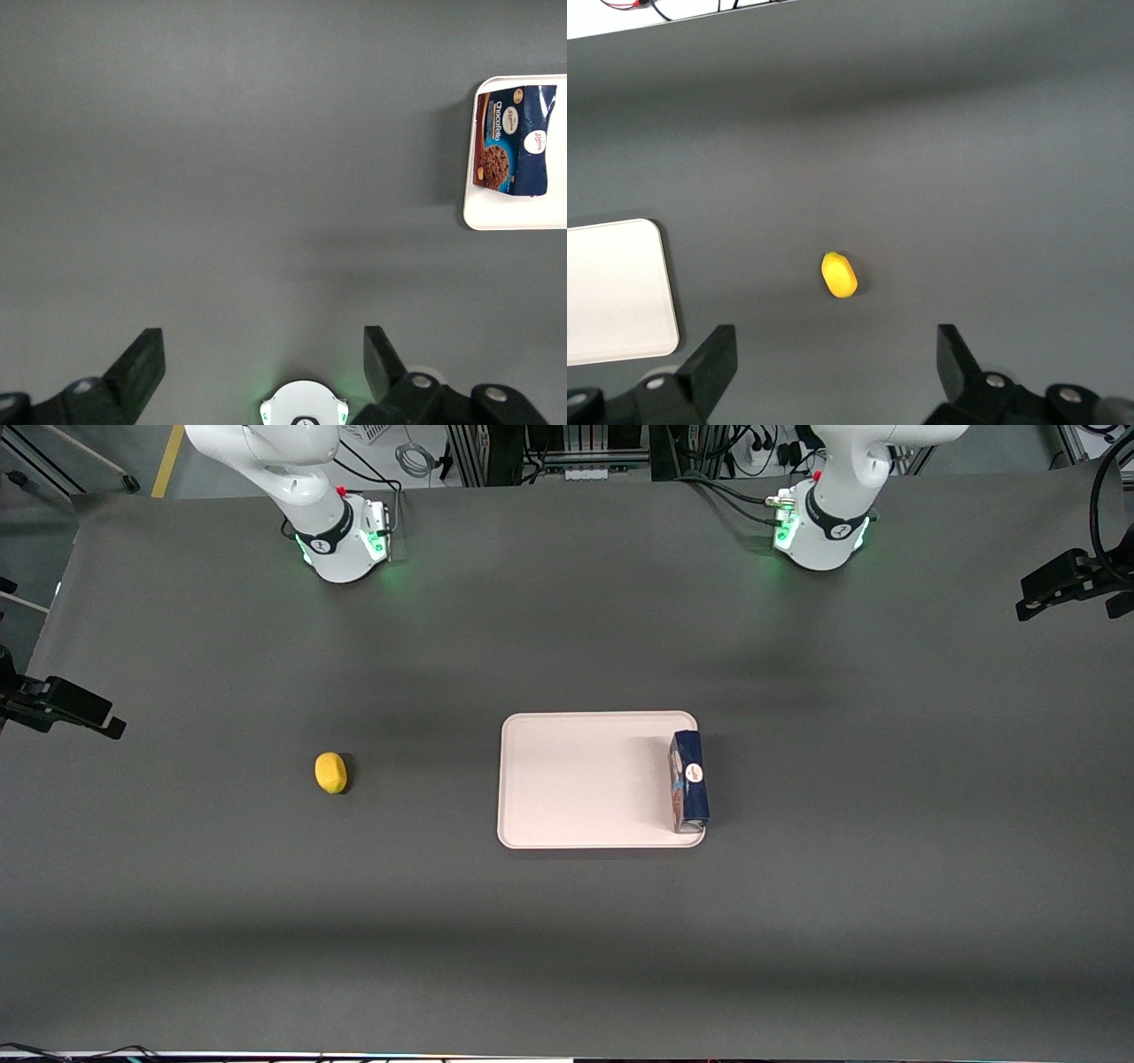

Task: Place cookie box on tray

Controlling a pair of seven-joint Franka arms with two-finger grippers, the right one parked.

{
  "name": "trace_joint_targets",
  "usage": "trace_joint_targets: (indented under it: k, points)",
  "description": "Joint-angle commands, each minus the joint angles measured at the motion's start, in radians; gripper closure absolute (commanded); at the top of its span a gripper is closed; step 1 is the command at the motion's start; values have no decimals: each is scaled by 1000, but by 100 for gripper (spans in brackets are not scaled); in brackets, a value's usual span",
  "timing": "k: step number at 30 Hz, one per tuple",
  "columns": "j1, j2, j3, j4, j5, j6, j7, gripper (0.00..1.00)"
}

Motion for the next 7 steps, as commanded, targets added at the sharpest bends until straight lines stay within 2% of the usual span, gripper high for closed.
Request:
trace_joint_targets:
  k: [1, 7]
  points:
    - [-3, 13, 3, 33, 1, -30, 7, 0]
    - [3, 13, 5, 33, 1, -29, 23, 0]
